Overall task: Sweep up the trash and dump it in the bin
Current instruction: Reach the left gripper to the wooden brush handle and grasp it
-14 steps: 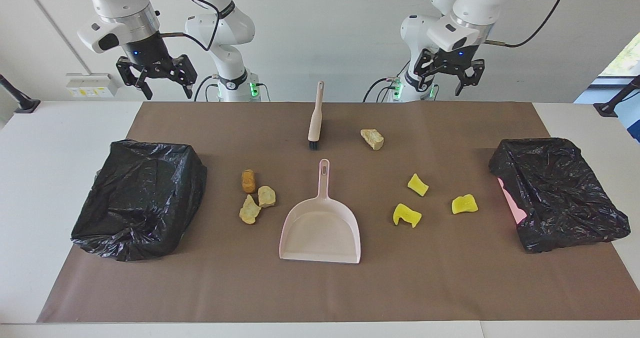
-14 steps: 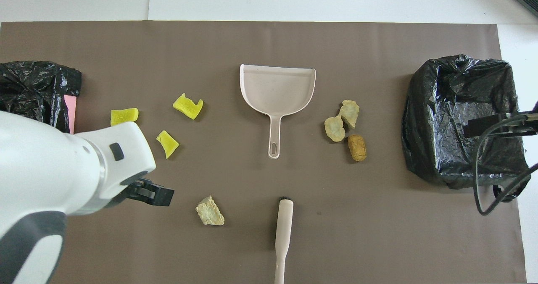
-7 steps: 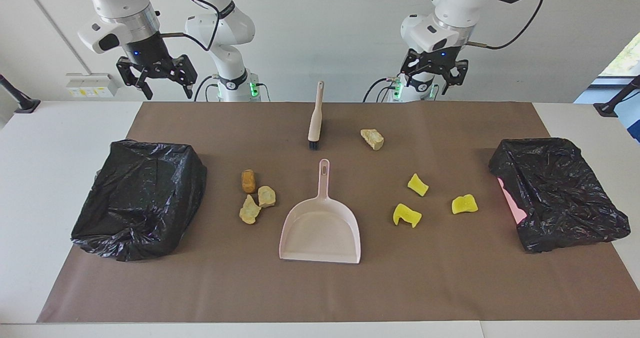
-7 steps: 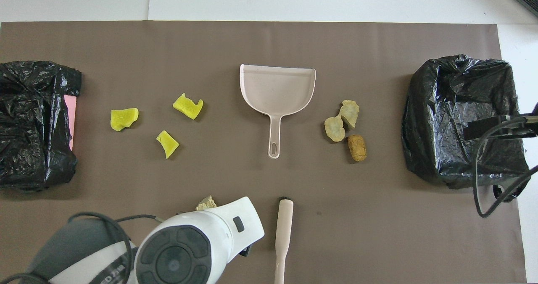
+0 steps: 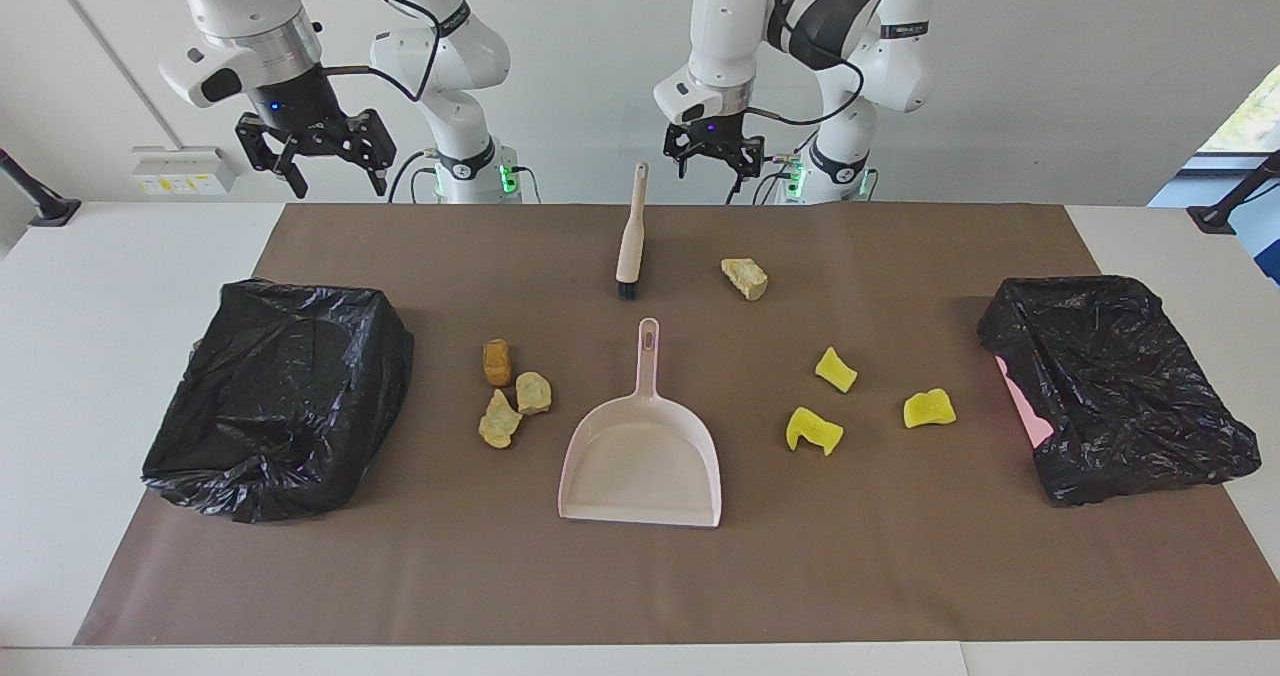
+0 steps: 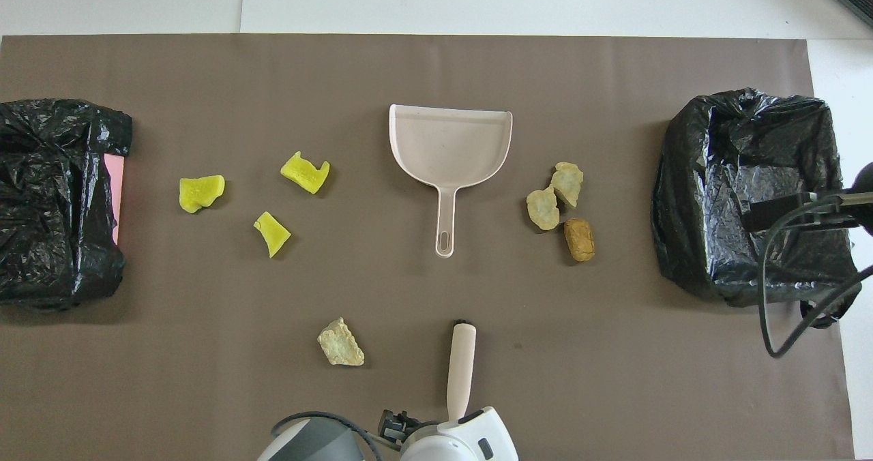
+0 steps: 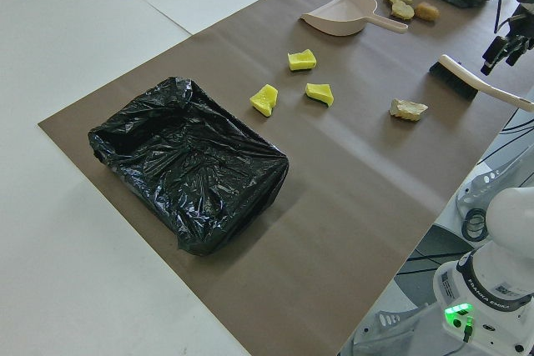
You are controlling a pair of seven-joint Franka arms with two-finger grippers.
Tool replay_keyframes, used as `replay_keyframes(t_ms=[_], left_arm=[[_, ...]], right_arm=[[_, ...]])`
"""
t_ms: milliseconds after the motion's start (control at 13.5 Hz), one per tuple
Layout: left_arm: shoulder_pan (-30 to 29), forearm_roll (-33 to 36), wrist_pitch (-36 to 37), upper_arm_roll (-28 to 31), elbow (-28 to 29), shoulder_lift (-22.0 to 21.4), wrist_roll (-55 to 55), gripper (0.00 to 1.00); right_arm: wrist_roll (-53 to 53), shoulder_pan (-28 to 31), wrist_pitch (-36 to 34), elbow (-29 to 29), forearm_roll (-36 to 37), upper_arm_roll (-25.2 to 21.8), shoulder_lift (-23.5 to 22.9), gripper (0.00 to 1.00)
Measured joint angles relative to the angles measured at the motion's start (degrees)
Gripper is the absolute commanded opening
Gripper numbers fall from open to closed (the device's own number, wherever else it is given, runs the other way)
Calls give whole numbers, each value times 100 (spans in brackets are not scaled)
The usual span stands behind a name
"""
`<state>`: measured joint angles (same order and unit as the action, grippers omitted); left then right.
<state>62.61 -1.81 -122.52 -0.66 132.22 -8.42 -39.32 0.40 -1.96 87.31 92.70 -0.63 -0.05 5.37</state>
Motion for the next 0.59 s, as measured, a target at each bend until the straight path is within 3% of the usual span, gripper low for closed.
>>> replay_keyframes(t_ms=[222,591], left_arm=[[260,-29,-244,3,37,374,-138,100],[467,-425,-328,5,178,466,-162,100]], right_arm=[[0,-15,166,260,-8,60,-1,100],[0,-18,333,412,-8,157,-2,100]])
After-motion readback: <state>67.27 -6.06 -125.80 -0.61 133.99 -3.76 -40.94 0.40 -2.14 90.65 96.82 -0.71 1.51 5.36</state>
